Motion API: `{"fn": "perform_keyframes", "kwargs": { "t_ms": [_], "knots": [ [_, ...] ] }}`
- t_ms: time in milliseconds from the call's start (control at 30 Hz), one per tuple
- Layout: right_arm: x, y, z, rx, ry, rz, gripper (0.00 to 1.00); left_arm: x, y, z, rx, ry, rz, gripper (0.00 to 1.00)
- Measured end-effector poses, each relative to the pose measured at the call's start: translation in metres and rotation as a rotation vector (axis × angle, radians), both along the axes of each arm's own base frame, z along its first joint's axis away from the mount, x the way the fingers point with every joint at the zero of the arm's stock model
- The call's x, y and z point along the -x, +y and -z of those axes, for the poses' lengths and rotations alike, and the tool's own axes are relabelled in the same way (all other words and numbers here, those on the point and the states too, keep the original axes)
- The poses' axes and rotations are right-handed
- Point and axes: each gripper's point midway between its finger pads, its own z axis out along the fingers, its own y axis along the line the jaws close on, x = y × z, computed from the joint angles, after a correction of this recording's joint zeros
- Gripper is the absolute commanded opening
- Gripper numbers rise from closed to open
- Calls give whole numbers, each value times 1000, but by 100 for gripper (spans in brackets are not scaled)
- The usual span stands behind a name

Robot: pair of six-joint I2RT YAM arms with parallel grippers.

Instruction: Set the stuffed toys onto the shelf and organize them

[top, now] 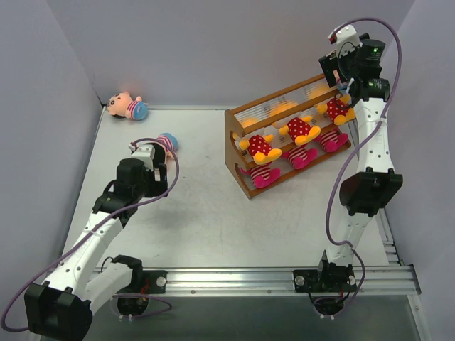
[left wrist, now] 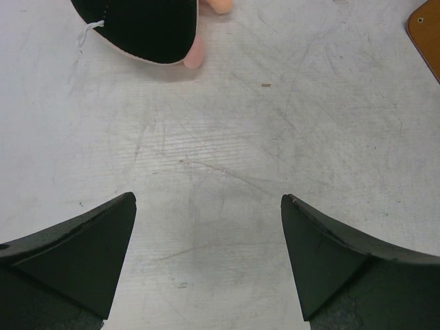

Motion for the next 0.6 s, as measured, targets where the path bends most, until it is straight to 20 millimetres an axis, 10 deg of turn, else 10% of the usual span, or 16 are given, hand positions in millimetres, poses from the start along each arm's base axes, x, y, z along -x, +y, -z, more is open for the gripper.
{"fn": "perform_keyframes", "kwargs": {
  "t_ms": [300,600],
  "knots": [
    [18,6,-17,-138,-63,38,94,0,0,-2,1,-7,-2,95],
    [78,-8,-73,-414,-260,250,90,1,5,-9,-3,-35,-28,95]
  ]
}}
